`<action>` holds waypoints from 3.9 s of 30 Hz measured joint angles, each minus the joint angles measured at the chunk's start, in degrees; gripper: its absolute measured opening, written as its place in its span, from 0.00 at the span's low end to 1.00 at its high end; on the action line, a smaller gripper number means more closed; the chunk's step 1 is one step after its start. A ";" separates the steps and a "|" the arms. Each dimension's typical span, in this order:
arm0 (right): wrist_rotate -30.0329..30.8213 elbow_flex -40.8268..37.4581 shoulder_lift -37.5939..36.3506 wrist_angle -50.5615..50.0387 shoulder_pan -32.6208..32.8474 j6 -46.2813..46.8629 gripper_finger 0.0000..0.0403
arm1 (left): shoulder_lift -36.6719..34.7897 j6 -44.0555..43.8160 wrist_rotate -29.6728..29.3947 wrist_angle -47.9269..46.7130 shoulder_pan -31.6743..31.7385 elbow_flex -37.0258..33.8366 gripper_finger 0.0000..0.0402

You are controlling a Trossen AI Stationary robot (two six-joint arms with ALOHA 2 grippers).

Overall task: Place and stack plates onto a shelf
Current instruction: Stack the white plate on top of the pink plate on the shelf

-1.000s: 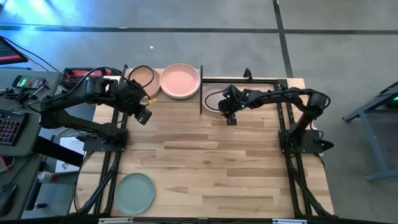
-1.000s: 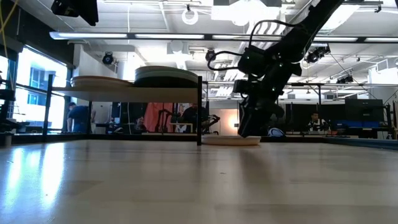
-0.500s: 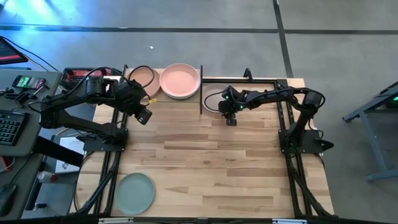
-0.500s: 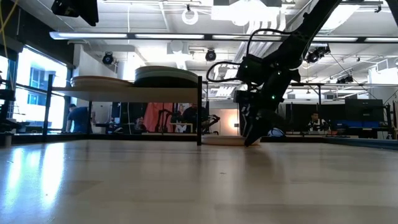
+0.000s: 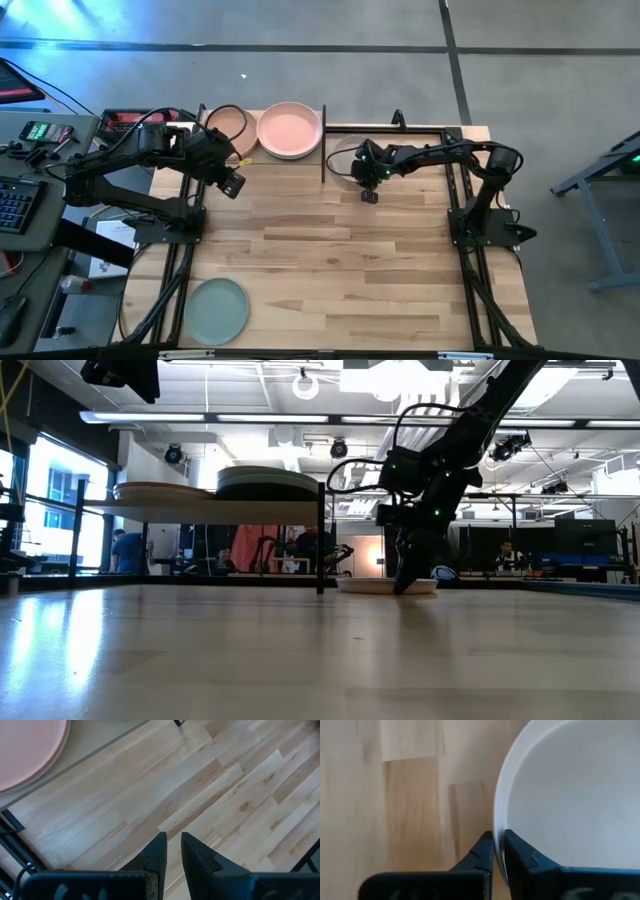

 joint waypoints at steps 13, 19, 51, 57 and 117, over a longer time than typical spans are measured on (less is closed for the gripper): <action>0.45 6.20 -3.45 -17.06 6.94 11.68 0.00 | 2.92 -0.02 0.05 -0.08 0.00 -0.02 0.11; 1.91 8.02 -3.92 -21.63 11.86 17.03 0.00 | 3.94 1.53 2.13 -0.28 -0.02 -0.04 0.11; 10.93 30.40 -3.94 -26.84 36.34 45.53 0.00 | 4.13 16.38 2.18 -8.15 0.00 -0.04 0.25; 10.88 34.08 -3.94 -26.74 39.70 43.11 0.00 | 4.13 7.52 2.33 -7.60 0.00 -0.04 0.31; 19.60 82.25 22.20 -56.35 46.13 14.30 0.00 | 16.09 -12.88 9.17 7.66 -7.19 0.04 0.29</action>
